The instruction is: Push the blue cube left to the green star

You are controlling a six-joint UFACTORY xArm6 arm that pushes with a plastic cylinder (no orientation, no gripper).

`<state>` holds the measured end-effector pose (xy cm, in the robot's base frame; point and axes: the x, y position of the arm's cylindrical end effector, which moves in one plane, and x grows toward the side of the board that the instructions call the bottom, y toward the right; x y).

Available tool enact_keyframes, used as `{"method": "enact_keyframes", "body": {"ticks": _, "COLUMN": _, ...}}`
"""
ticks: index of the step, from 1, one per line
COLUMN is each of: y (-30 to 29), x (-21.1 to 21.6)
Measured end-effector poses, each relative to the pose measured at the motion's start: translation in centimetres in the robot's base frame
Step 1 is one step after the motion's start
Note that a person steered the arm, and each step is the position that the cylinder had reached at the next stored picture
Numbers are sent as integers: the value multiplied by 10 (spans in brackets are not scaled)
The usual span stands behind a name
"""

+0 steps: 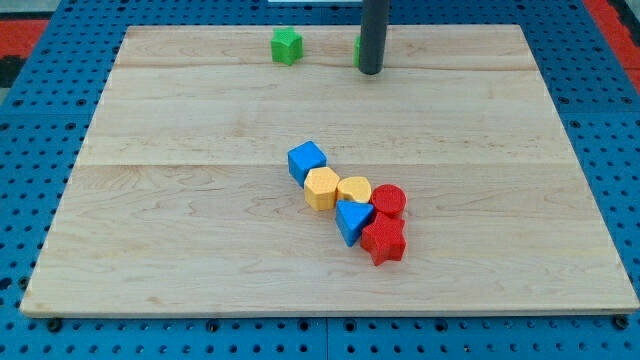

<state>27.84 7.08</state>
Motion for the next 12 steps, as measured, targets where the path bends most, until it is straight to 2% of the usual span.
{"method": "enact_keyframes", "body": {"ticks": 1, "y": 13, "x": -4}}
{"method": "enact_keyframes", "body": {"ticks": 2, "y": 49, "x": 32}}
{"method": "enact_keyframes", "body": {"ticks": 3, "y": 32, "x": 106}}
{"method": "enact_keyframes", "body": {"ticks": 4, "y": -25, "x": 138}}
{"method": "enact_keyframes", "body": {"ticks": 5, "y": -58, "x": 165}}
{"method": "enact_keyframes", "body": {"ticks": 6, "y": -124, "x": 165}}
{"method": "enact_keyframes", "body": {"ticks": 7, "y": -149, "x": 165}}
{"method": "enact_keyframes", "body": {"ticks": 8, "y": -156, "x": 209}}
{"method": "enact_keyframes", "body": {"ticks": 9, "y": -197, "x": 235}}
{"method": "enact_keyframes", "body": {"ticks": 10, "y": -198, "x": 253}}
{"method": "enact_keyframes", "body": {"ticks": 11, "y": -250, "x": 243}}
{"method": "enact_keyframes", "body": {"ticks": 12, "y": -275, "x": 178}}
